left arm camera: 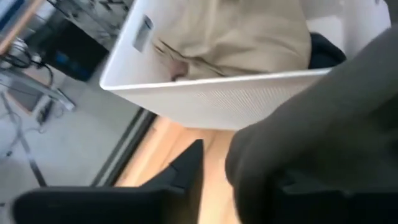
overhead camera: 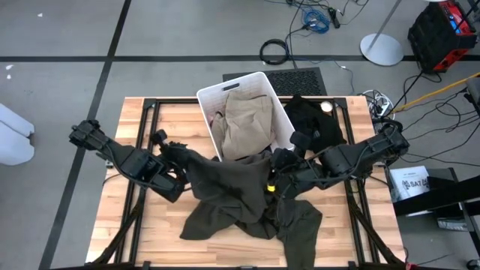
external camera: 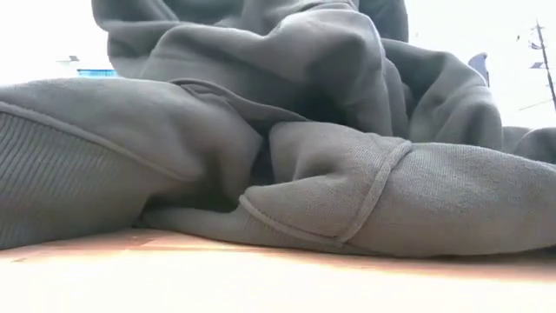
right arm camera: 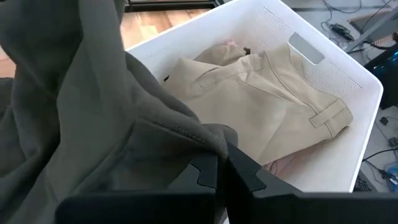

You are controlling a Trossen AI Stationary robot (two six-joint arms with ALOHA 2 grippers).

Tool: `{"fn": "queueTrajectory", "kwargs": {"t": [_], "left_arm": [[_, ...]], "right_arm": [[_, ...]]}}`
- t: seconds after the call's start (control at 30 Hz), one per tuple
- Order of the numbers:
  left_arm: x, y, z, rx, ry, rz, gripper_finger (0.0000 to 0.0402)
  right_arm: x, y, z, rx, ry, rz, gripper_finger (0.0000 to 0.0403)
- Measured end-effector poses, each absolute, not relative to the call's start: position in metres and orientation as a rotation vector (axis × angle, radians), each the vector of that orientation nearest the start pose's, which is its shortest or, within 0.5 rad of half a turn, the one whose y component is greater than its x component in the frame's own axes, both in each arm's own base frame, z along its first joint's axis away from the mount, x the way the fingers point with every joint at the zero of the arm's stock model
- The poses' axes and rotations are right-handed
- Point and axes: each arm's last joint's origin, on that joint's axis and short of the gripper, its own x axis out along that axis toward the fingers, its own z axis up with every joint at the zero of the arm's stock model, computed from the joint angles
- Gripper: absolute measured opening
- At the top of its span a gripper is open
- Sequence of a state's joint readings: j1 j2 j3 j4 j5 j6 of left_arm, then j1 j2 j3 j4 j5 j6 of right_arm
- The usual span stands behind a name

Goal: Sort clothes
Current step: Put the folded gray jacket into the white laundry bin

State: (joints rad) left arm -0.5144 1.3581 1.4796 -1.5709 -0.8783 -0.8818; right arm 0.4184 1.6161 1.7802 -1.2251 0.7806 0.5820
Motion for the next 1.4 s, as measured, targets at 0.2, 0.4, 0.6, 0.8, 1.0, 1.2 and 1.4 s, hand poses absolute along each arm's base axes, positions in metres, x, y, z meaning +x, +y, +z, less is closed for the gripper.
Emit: {"fn": "queueTrajectory", "kwargs": {"t": [0.2, 0.4, 0.6, 0.8, 1.0, 1.2, 1.4], "left_arm": [[0.193, -0.098, 0.36, 0.103, 0.947, 0.602, 0.0188], [0.182, -0.12, 0.358, 0.069, 0.969, 0.487, 0.0219], [0.175, -0.15, 0.359, -0.238, 0.928, 0.39, 0.0222], [0.21, -0.222, 0.357, -0.575, 0.427, 0.073, 0.0222], [0.265, -0.273, 0.298, -0.691, 0.298, 0.028, 0.0221], [0.311, -0.279, 0.225, -0.695, 0.394, 0.156, 0.0221], [0.35, -0.274, 0.208, -0.651, 0.438, 0.183, 0.0221]], "right_arm": [[0.292, 0.097, 0.388, -0.039, 0.77, -0.547, 0.0], [0.295, 0.089, 0.388, -0.018, 0.79, -0.548, 0.0], [0.297, 0.083, 0.388, 0.001, 0.802, -0.549, 0.0], [0.298, 0.082, 0.387, 0.011, 0.806, -0.544, 0.0], [0.298, 0.082, 0.387, 0.024, 0.808, -0.533, 0.0], [0.298, 0.082, 0.388, 0.022, 0.808, -0.529, 0.0], [0.299, 0.081, 0.387, 0.014, 0.82, -0.515, 0.0]]}}
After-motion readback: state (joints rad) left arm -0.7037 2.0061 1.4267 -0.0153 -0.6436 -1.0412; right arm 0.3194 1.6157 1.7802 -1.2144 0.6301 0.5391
